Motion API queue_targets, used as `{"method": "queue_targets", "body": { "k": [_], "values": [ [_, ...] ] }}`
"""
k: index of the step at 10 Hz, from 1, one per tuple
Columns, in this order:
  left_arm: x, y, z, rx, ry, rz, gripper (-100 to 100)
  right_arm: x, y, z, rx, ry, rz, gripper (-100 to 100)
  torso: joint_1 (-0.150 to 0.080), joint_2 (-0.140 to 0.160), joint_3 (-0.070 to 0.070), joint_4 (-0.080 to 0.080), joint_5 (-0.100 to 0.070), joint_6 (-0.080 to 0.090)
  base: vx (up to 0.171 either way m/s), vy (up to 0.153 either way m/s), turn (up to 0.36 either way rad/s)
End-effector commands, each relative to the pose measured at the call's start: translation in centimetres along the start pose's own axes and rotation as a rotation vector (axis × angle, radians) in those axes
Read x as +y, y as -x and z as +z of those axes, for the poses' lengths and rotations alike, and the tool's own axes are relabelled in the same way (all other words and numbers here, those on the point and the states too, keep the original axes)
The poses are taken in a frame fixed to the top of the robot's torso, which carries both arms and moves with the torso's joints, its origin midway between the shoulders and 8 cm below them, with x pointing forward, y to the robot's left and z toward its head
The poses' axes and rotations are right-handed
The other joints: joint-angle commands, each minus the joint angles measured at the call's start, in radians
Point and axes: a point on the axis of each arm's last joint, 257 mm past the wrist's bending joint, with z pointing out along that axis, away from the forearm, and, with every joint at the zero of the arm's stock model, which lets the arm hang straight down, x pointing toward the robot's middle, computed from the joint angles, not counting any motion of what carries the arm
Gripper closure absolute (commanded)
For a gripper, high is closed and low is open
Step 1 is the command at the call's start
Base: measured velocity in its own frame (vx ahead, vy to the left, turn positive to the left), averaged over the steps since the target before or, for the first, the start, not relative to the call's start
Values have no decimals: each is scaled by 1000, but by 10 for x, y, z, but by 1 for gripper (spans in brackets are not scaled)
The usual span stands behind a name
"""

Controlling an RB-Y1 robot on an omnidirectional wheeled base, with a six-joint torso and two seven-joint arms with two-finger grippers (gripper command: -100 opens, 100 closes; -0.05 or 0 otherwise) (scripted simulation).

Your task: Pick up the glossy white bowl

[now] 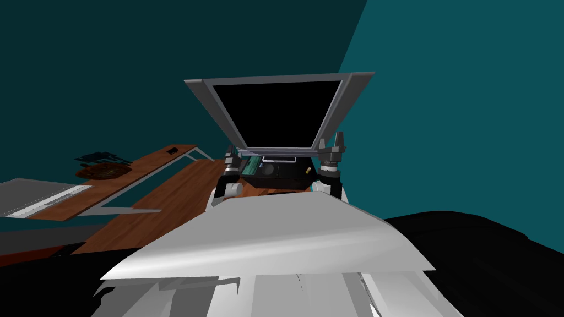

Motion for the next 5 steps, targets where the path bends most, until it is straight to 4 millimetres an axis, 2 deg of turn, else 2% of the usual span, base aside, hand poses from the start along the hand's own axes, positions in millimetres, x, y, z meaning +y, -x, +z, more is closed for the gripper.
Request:
{"method": "queue_targets", "body": {
  "k": [1,2,3,4,5],
  "values": [
    [16,-3,2,3,48,0,-100,0,0,0,0,0,0,0,0,0,0,0,0,0,-18,7,-12],
    [31,-3,6,7,88,0,-100,0,0,0,0,0,0,0,0,0,0,0,0,0,-19,3,-24],
    [35,-3,6,7,102,0,-100,0,0,0,0,0,0,0,0,0,0,0,0,0,-15,2,-9],
    [53,-4,10,10,151,-1,-100,0,0,0,0,0,0,0,-1,0,0,0,0,0,-16,3,-17],
    [54,-4,10,10,158,-1,-100,0,0,0,0,0,0,0,0,-1,0,0,0,0,-13,2,-12]
  ]
}}
